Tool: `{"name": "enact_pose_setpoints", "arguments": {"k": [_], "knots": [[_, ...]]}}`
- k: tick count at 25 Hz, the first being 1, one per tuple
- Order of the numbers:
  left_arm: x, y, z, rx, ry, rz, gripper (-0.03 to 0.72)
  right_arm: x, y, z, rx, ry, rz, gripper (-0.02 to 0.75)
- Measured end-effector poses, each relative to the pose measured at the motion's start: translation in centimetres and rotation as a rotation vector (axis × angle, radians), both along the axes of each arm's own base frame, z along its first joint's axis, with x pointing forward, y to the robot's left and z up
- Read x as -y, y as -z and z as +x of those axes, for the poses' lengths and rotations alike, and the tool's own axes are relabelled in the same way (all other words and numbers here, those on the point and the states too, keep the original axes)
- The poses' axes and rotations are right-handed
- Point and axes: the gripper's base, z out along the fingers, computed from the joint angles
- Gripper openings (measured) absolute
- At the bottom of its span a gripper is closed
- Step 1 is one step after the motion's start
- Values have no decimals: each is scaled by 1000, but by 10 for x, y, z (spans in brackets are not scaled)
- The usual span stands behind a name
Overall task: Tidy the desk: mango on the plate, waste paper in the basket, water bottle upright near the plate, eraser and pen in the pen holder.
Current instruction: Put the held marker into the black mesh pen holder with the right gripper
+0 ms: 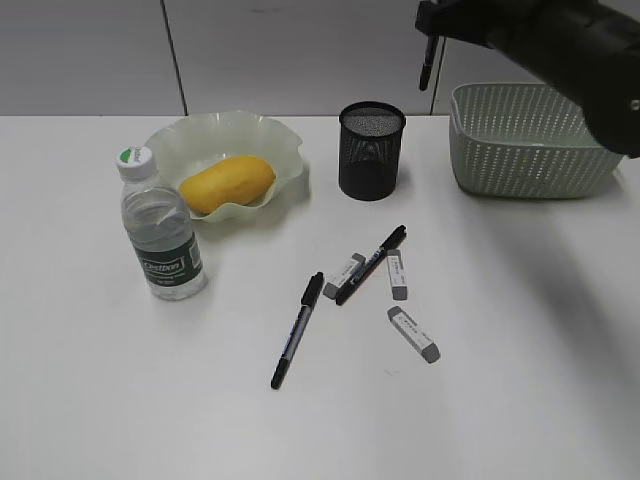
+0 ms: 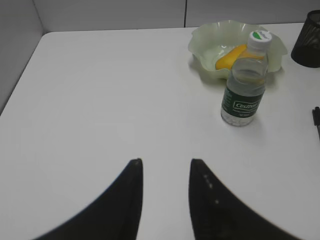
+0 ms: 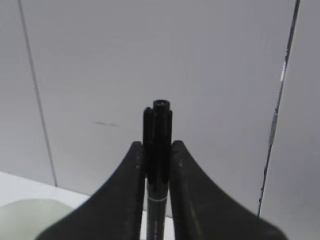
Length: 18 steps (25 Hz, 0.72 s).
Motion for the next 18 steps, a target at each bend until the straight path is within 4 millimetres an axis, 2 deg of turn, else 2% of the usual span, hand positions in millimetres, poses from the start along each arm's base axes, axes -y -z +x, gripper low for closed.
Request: {"name": "enact_pose_setpoints", "arguments": {"k": [7,10,13,15,18], "knots": [[0,0,0,0,0,-1,237,-18,59,60,7,40,15,120],[0,0,0,0,0,-1,237,-25,78,73,-15,21,20,120],[0,0,0,0,0,-1,237,-30,93,76,-77,-19,-15,121],[0,0,0,0,0,-1,237,-31,100,76,-131,-31,-45,197],[0,0,0,0,0,-1,237,-31,102,76,-153,-35,-61,432]]}}
